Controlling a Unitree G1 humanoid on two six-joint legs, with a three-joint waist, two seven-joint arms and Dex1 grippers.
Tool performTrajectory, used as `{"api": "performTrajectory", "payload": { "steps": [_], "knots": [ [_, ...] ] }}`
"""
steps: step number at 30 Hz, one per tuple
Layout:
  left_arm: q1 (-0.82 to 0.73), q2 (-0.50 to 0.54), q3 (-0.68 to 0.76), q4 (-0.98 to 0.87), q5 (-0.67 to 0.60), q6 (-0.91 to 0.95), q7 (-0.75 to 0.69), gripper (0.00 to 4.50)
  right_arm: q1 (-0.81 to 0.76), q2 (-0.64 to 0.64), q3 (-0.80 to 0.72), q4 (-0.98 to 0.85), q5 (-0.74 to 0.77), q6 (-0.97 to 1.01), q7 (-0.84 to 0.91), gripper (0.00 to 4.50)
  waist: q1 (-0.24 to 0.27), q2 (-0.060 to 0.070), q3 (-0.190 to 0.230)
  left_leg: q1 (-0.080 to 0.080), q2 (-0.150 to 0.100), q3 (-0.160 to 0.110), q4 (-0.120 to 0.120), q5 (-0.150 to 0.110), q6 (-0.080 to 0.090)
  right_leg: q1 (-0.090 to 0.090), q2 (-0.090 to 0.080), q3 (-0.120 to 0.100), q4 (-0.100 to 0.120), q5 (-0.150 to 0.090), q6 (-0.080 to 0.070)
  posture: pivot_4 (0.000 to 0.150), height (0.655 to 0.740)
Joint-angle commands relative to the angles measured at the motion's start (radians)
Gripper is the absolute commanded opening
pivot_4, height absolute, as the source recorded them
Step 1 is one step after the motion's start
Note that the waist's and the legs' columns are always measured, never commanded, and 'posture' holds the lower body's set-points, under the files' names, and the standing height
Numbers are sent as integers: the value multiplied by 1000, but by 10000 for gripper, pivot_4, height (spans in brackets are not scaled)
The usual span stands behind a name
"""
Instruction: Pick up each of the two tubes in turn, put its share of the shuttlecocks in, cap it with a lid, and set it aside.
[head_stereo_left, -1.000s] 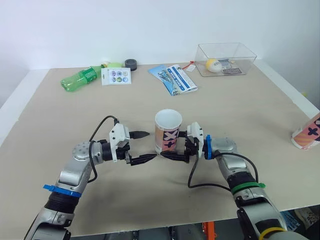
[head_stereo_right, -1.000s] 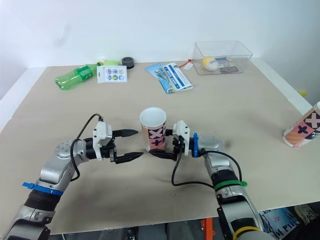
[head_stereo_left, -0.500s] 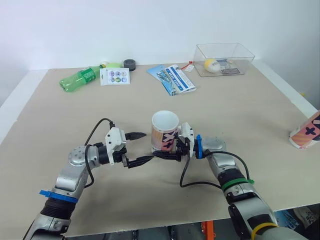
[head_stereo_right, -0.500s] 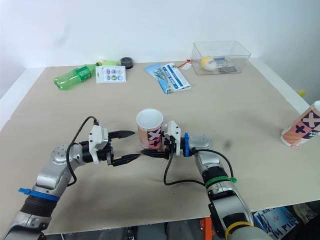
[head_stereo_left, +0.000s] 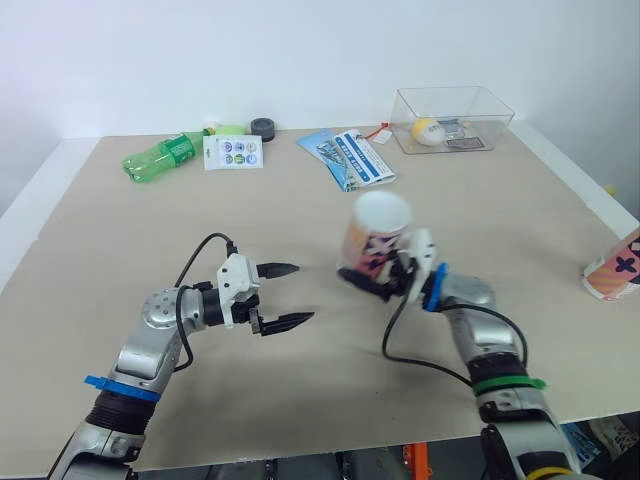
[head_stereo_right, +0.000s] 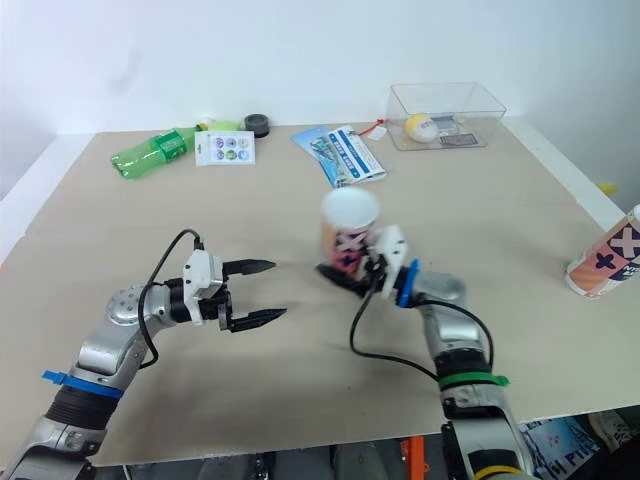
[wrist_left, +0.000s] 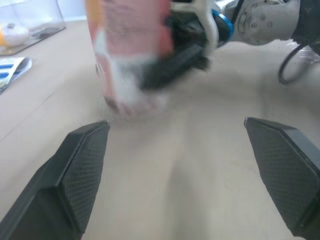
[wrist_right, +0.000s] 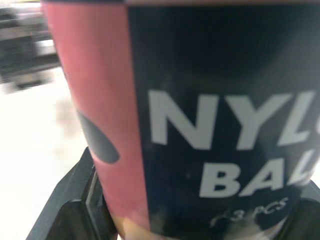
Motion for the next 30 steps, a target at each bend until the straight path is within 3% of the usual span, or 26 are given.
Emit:
{"api": "performTrajectory", "payload": {
  "steps": [1,4,10,16,17,18,24,30],
  "knots": [
    [-33,-13,-16,-28,1,-15,-12,45000,53,-50,-178,-34,-36,-9,-307,30665,0,0,0,0,0,0,0,0,0,0,0,0,0,0,0,1500,7400],
    [-58,-37,-36,-8,11,-23,-8,45000,141,-73,-291,-21,-89,-8,-554,30665,1,0,0,0,0,0,-1,0,0,0,1,0,0,-1,0,1500,7400],
    [-84,-70,-51,22,25,-29,-5,45000,174,-89,-379,78,-128,-16,-815,30665,-13,0,0,3,1,2,-3,0,0,1,5,8,0,-3,4,1500,7400],
    [-98,-80,-54,45,33,-38,-8,45000,129,-124,-365,186,-100,-15,-789,30665,-23,-1,0,8,1,1,-2,2,3,7,7,10,-1,-1,5,1500,7400],
    [-99,-81,-55,47,34,-40,-8,45000,126,-125,-365,193,-88,-7,-778,40545,-23,-1,0,9,1,1,-2,2,4,8,7,10,-1,-1,5,1500,7400],
    [-100,-83,-56,48,36,-41,-7,45000,126,-129,-362,199,-83,-7,-766,44669,-23,-1,0,9,0,0,-1,2,4,9,7,10,-1,-1,5,1500,7400],
    [-96,-95,-65,54,44,-46,-9,45000,173,-146,-370,128,-34,28,-714,44904,-24,-1,0,9,0,0,-3,2,4,10,7,10,-3,-2,6,1500,7400],
    [-104,-100,-69,78,52,-60,-21,45000,327,-134,-367,-147,12,147,-704,44904,-23,-1,0,9,0,-1,-6,2,4,9,7,10,-3,-3,6,1500,7400]
  ]
}}
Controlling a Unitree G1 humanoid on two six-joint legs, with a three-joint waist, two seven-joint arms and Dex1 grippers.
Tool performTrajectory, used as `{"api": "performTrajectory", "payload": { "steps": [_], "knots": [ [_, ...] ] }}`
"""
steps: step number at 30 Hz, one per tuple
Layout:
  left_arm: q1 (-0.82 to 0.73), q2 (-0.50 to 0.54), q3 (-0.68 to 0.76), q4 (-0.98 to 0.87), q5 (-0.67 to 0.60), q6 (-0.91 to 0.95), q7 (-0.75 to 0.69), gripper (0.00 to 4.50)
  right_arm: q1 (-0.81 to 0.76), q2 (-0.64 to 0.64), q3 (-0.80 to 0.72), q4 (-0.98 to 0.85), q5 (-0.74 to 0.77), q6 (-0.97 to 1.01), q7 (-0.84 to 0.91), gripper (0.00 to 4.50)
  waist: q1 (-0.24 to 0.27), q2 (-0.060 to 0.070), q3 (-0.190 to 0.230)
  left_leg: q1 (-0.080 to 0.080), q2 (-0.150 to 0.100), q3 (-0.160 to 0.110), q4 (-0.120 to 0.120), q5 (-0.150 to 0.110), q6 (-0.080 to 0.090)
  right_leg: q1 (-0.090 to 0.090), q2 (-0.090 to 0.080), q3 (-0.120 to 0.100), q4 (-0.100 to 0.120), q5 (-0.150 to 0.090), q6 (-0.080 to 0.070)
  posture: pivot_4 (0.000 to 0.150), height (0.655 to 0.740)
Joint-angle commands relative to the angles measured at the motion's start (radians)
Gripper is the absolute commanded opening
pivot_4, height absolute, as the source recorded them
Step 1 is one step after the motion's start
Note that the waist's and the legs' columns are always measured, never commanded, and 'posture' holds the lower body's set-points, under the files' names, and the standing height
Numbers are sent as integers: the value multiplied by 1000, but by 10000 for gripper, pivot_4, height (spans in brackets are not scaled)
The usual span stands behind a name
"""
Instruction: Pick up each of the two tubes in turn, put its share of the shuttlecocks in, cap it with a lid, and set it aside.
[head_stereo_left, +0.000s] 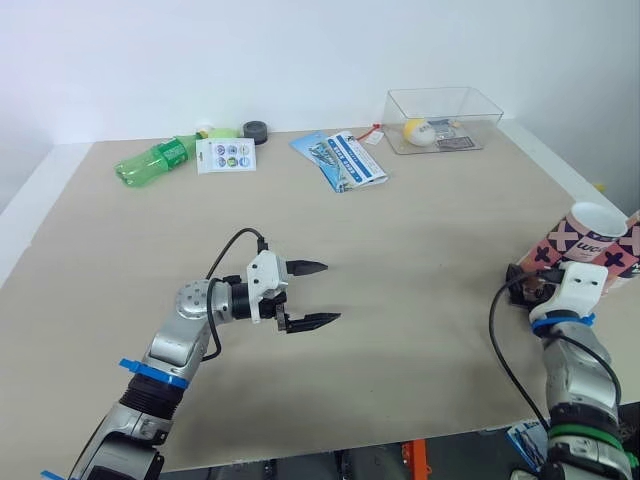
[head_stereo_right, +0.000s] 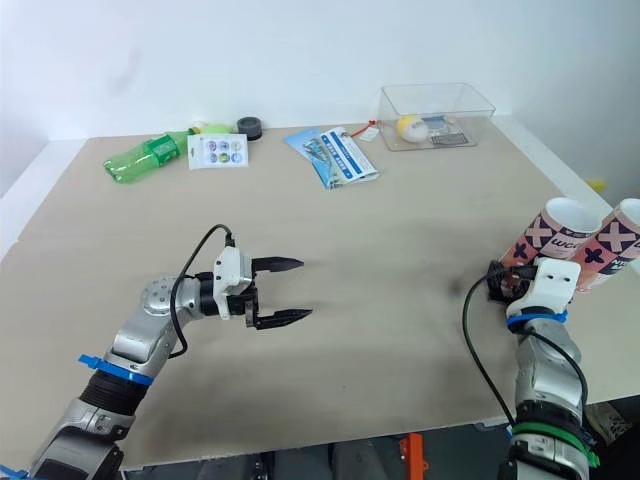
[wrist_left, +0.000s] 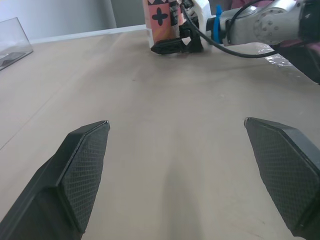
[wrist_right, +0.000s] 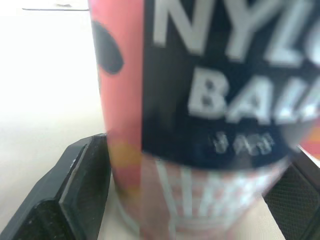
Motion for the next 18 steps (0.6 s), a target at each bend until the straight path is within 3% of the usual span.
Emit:
{"api": "performTrajectory", "payload": {
  "steps": [1,6,13,18],
  "knots": [
    [-24,-1,2,0,3,-20,-6,45000,94,-1,-7,-210,34,74,18,44904,0,0,0,0,0,0,0,0,0,0,0,0,0,0,0,1500,7400],
    [-34,-2,6,22,2,-23,-13,45000,237,4,-3,-418,62,151,54,44904,0,1,0,0,0,0,-1,0,0,-2,0,0,0,0,0,1500,7400],
    [-45,4,17,71,12,-22,-11,45000,453,-28,125,-583,72,-37,384,44904,-2,0,0,-1,1,1,-2,0,0,-4,0,0,0,0,-1,1500,7400],
    [-34,13,45,89,42,-28,50,45000,357,-83,281,-505,108,-213,710,44904,-3,-2,1,-1,1,1,-2,0,0,-5,1,-1,0,0,-1,1500,7400]
  ]
}}
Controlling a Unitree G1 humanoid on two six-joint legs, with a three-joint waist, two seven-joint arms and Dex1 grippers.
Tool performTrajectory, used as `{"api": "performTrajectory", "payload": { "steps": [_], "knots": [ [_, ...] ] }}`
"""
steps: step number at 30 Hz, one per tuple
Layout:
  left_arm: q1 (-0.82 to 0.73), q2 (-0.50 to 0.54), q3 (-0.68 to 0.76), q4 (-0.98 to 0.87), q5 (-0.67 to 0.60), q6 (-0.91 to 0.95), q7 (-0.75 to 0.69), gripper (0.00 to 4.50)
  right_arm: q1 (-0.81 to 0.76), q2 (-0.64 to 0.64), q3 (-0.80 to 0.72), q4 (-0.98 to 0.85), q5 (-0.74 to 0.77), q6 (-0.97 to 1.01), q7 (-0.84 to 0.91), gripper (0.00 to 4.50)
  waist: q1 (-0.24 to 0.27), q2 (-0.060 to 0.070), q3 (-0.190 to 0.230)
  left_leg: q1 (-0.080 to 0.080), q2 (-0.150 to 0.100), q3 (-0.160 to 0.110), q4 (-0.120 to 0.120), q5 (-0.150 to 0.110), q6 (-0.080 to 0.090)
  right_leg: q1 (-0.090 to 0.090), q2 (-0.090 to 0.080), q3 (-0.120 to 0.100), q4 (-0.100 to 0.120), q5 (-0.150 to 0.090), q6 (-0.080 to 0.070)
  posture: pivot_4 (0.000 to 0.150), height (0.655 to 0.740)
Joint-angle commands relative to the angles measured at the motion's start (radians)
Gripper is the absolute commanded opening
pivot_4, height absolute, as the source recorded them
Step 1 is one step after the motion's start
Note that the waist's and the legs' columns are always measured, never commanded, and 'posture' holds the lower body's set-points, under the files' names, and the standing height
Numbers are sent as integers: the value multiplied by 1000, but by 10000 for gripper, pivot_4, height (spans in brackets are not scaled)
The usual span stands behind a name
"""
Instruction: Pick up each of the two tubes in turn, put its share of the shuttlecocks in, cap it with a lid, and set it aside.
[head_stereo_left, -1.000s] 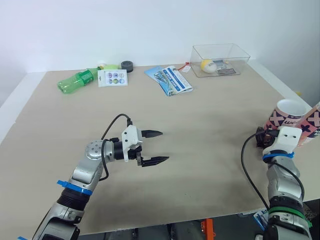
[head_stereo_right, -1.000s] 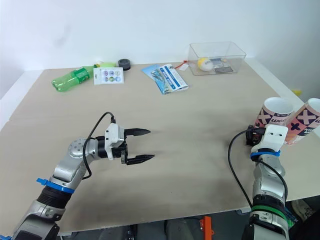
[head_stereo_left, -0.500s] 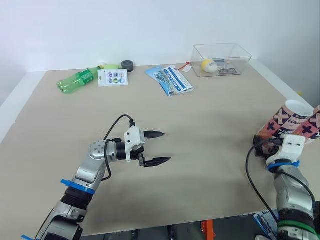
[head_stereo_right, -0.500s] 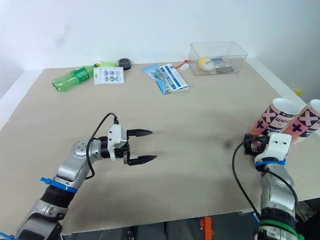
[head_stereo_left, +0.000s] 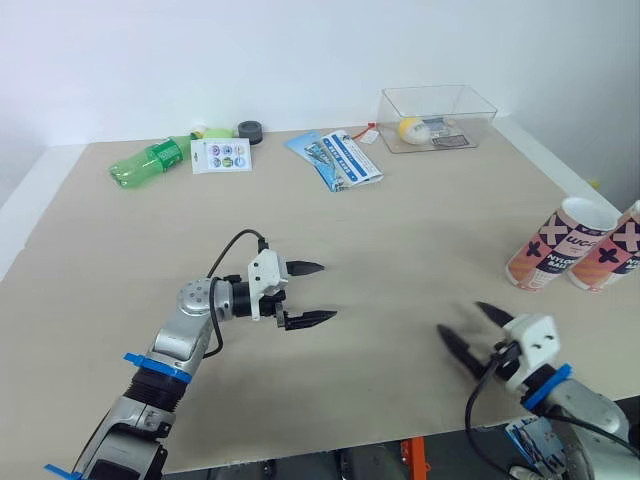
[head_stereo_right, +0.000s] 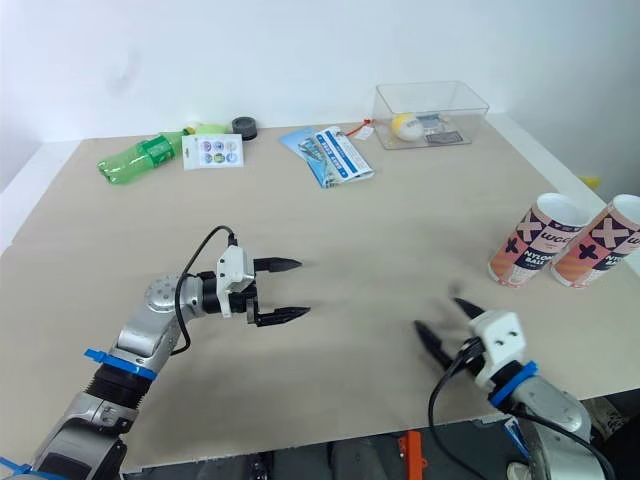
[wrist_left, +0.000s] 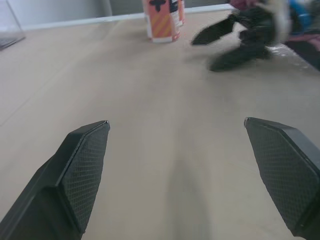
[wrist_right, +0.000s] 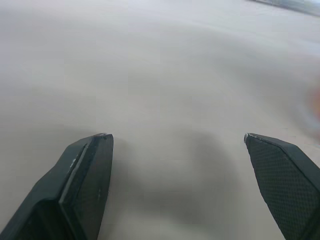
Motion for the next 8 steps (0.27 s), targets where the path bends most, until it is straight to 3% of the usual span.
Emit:
{"api": "performTrajectory", "payload": {
  "steps": [1,8],
  "knots": [
    [7,20,42,-6,24,-11,56,45000,-153,-18,65,58,69,-47,175,44904,-1,-2,1,0,0,0,0,0,0,0,0,0,0,0,0,1500,7400],
    [96,80,106,-55,28,3,134,45000,-496,-12,164,338,96,-8,408,44904,5,-6,4,-1,4,-2,0,1,0,-3,5,-2,0,4,-7,1500,7400]
  ]
}}
